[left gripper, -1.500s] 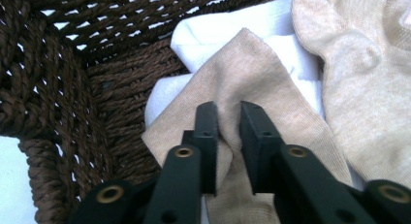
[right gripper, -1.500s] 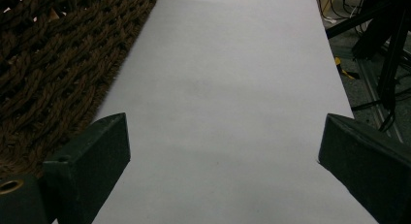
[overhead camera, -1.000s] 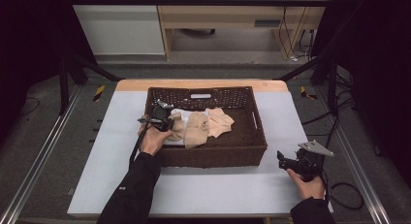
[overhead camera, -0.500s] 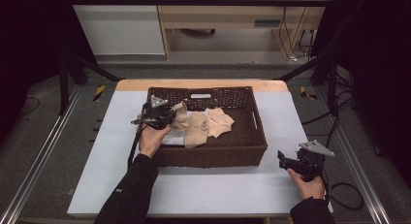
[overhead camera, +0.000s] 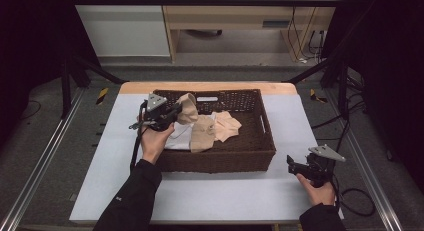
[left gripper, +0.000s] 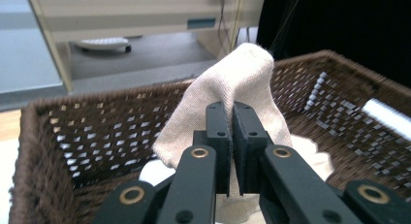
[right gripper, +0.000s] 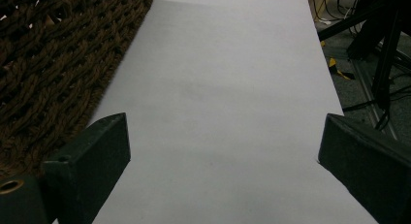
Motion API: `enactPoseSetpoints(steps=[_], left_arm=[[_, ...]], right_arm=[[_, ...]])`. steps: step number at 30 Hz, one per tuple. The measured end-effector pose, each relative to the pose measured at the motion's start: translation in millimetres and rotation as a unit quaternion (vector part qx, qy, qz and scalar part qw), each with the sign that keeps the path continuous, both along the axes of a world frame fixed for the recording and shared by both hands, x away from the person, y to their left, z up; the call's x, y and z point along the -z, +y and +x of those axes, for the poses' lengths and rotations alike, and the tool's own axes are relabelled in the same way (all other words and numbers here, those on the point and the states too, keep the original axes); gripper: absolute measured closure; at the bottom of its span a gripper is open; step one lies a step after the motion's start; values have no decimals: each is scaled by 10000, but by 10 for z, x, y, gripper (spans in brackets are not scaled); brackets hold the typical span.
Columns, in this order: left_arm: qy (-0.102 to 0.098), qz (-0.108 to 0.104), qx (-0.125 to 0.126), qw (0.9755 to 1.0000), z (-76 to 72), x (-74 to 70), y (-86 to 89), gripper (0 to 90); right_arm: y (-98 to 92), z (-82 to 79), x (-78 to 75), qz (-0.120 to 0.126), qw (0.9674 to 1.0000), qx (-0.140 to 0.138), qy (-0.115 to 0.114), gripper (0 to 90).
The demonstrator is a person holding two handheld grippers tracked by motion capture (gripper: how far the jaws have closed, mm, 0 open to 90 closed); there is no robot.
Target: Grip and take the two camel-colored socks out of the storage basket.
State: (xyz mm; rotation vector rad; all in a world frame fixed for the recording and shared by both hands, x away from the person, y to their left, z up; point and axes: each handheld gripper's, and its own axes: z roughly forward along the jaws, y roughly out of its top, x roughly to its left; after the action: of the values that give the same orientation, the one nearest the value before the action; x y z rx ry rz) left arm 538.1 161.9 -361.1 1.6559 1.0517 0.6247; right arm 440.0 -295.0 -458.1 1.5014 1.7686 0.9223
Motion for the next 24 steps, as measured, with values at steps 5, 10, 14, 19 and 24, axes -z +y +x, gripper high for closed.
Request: enactPoseSetpoints(steps=[5, 10, 14, 19, 24], left_arm=[[-165, -136, 108, 9997, -107, -132, -4, 856], [-287, -220, 206, 9991, -205, -212, 20, 856], [-422, -294, 329, 9981, -330, -286, 44, 856], [-624, -311, 580, 9959, -568, -408, 53, 856], [-816, -287, 774, 9932, -763, -526, 49, 856]], right_arm=[[1, -2, -1, -5, 10000, -1, -5, 48], [-1, -5, -2, -2, 10000, 18, 7, 47], [-3, -5, -1, -13, 10000, 23, 5, 47], [-5, -9, -2, -14, 10000, 32, 4, 48], [-8, -12, -2, -23, 10000, 40, 3, 48]])
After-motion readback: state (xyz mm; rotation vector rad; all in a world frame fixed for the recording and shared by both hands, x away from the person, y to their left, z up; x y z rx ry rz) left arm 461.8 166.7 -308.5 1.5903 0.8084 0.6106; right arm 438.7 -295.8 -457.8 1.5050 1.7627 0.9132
